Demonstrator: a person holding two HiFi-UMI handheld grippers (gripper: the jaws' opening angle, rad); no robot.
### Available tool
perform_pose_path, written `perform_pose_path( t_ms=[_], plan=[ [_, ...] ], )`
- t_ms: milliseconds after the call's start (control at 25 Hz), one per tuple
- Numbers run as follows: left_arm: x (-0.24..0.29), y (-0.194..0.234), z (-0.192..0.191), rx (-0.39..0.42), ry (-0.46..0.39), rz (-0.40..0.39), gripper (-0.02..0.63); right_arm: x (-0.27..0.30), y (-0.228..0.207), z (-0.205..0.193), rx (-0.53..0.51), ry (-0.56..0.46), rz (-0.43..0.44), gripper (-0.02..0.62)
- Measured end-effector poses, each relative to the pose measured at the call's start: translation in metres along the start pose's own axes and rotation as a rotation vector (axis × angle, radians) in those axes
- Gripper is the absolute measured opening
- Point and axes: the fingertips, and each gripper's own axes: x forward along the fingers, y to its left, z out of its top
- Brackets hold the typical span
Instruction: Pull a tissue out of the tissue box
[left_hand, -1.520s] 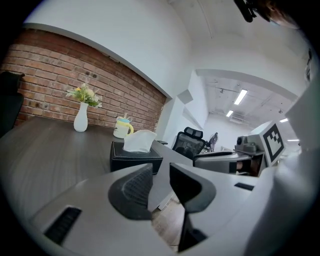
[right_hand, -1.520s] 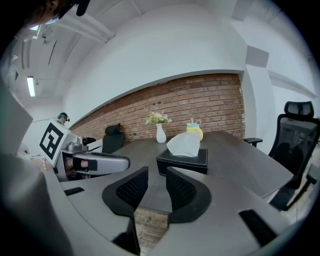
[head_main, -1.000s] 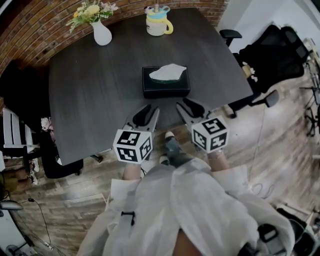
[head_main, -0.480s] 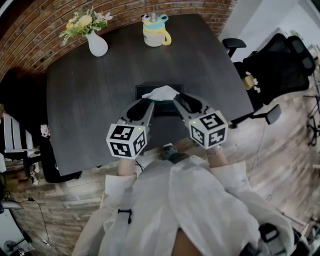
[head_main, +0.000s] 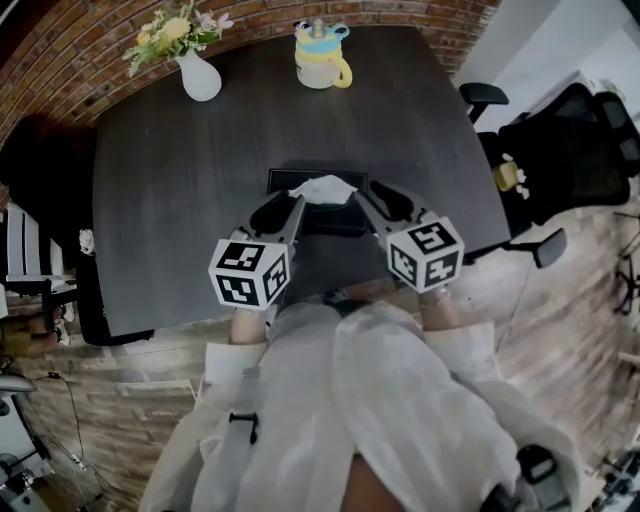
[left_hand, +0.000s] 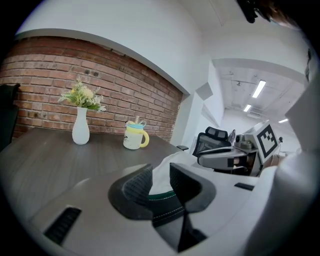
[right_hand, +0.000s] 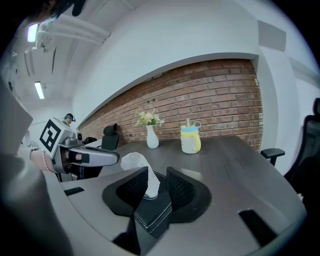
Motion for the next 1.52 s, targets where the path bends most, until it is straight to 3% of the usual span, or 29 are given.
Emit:
perform_pose_path(
  t_ms=[680,1080,1520],
  plan=[
    [0.005,0.021,-0.007,0.023,0.059,-0.082,0.104,0.012,0.014,-0.026,0.044,0.076,-0.065,0.109],
    [0.011,0.012,0.0,0.163,0.097,-0.134,0.107,0.014,0.018,-0.043,0.083,0.124,-0.061,0.106],
    [0.03,0.002,0.005,0.332,0.167,-0.198,0.13,0.015,0.022,-0.052,0.083,0.167,-0.04,0.038]
  ],
)
